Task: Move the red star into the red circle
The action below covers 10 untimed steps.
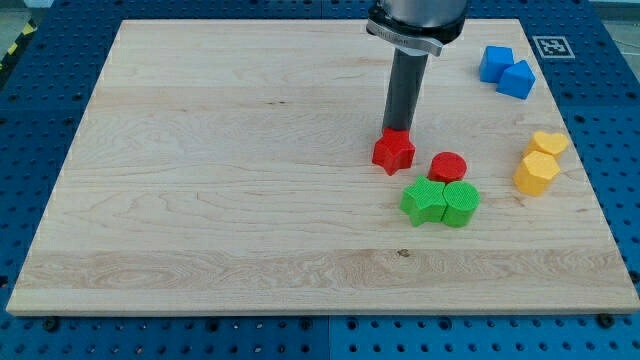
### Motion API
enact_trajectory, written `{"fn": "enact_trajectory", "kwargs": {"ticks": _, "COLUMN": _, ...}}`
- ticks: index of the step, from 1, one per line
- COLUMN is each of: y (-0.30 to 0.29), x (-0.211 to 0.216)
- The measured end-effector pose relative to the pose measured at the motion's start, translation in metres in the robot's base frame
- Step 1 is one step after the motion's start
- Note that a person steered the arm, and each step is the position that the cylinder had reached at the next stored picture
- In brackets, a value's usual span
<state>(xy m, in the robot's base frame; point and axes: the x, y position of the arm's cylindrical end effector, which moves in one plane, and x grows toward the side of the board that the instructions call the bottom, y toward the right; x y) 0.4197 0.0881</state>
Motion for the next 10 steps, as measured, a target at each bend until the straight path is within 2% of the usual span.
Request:
{"fn": "enact_trajectory", "kwargs": {"ticks": 3, "y": 0.022, "x": 0.025}}
{"fn": "enact_trajectory", "kwargs": {"ticks": 4, "y": -0.002, "x": -0.018}}
{"fn": "enact_trajectory", "kwargs": {"ticks": 5, "y": -0.041, "x": -0.012}}
{"fn": "enact_trajectory", "kwargs": {"ticks": 6, "y": -0.071, "x": 0.02}}
{"fn": "enact_trajectory", "kwargs": {"ticks": 7, "y": -0.065, "x": 0.043}}
{"fn": "enact_trajectory", "kwargs": {"ticks": 10, "y": -0.025, "x": 0.046}}
